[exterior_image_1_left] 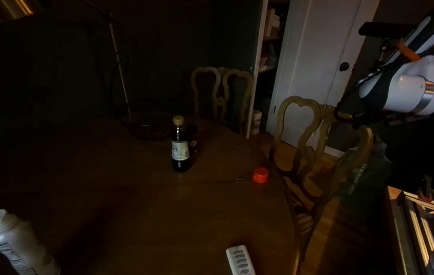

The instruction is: Push the chair at the front outwards.

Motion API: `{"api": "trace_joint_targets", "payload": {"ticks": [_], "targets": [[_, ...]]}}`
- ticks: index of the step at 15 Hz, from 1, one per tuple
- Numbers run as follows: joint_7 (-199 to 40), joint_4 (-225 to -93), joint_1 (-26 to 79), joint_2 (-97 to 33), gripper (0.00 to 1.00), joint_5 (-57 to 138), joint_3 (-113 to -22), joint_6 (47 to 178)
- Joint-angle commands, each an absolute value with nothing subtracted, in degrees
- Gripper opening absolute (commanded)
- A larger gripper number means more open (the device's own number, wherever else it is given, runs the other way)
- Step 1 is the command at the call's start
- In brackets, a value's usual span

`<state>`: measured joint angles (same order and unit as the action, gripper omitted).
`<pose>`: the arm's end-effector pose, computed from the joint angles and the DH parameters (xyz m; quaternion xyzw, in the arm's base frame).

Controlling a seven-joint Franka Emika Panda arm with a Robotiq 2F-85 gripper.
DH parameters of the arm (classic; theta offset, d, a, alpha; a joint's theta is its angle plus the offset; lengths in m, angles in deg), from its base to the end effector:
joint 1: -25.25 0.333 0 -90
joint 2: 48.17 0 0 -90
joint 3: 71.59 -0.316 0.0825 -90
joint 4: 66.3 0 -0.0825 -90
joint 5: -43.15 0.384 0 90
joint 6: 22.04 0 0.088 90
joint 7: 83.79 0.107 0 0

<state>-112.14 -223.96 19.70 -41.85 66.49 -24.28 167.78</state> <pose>0.2178 -0.3658 0.2499 0.8885 -0.3880 0.1697 0.1766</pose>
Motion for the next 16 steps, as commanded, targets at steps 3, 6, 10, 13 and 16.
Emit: {"api": "trace_joint_targets", "payload": {"ticks": [3,6,10,13,16], "targets": [[-112.9,-223.9,18.9,-41.3,0.60,65.3,-24.9,165.9],[-113.2,-223.9,18.3,-42.1,0.80,64.6,-25.8,165.0],[-113.2,-223.9,17.9,-42.6,1.00,64.1,-27.3,164.5],[-112.8,-223.6,18.8,-39.1,1.00,64.8,-26.7,166.2],[-112.4,-223.7,21.5,-34.4,1.00,67.2,-24.4,168.9]]}}
